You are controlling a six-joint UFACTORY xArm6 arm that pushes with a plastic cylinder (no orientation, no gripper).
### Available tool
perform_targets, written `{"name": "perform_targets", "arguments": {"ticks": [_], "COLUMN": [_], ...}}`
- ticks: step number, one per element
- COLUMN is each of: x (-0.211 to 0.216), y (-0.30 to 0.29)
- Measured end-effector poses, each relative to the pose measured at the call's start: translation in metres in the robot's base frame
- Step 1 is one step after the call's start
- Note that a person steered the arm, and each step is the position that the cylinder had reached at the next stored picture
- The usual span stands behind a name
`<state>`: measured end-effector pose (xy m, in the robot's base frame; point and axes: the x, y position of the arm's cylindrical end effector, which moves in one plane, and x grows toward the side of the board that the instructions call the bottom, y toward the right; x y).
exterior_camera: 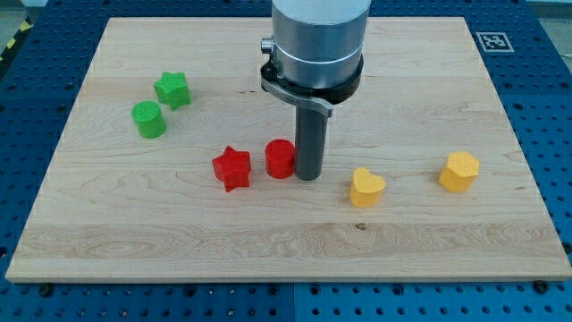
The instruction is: Slide the red circle towards the red star
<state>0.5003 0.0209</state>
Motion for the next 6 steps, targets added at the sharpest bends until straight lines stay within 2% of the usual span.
{"name": "perform_targets", "arguments": {"ticks": [1, 3, 5, 6], "x": [0.000, -0.040, -0.042, -0.038], "y": [-0.003, -0.016, -0.041, -0.034]}}
